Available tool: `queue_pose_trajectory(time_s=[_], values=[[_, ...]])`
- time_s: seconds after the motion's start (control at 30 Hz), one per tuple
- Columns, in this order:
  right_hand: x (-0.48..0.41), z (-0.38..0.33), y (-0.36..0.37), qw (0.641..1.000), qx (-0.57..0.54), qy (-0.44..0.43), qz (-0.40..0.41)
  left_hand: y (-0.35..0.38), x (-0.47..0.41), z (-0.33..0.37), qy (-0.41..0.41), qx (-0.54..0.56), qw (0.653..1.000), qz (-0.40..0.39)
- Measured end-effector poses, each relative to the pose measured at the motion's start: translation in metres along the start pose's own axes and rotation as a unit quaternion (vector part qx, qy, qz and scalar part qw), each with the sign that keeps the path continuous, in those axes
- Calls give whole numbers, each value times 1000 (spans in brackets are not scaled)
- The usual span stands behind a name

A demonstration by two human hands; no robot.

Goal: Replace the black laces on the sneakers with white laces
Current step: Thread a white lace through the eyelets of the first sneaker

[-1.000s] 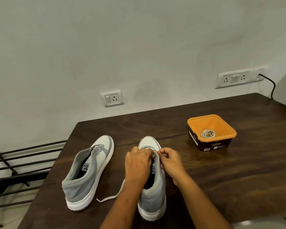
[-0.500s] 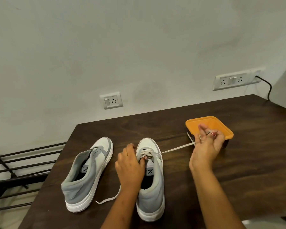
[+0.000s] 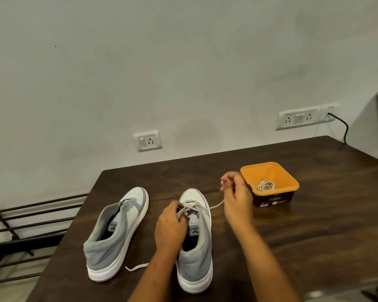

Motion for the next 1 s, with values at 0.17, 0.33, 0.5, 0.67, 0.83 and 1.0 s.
queue_pose_trajectory(time_s=[0.17, 0.33, 0.5, 0.67, 0.83, 1.0], values=[[19, 69, 43, 978, 31, 150, -139, -10, 11, 18, 50, -39, 996, 55], [41, 93, 58, 963, -107, 218, -119, 12, 6, 20, -26, -77, 993, -83], [38, 87, 59, 970, -78, 184, -136, 17, 5, 16, 1, 20, 996, -89], [32, 87, 63, 969, -76, 190, -137, 9, 8, 15, -5, 18, 999, -47], [25, 83, 69, 965, -110, 196, -136, 0, 11, 13, -1, 34, 999, 4], [24, 78, 76, 973, -91, 169, -132, -12, 21, -1, -7, 158, 984, 81]])
Point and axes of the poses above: each hand's wrist, its own x-axis away from the middle knuckle, its own y-axis out of the palm, z = x × y, the point moved 8 cm from there along -x, towards the middle knuckle, and after that the axes turned 10 degrees about -z, right-handed, at the moved point
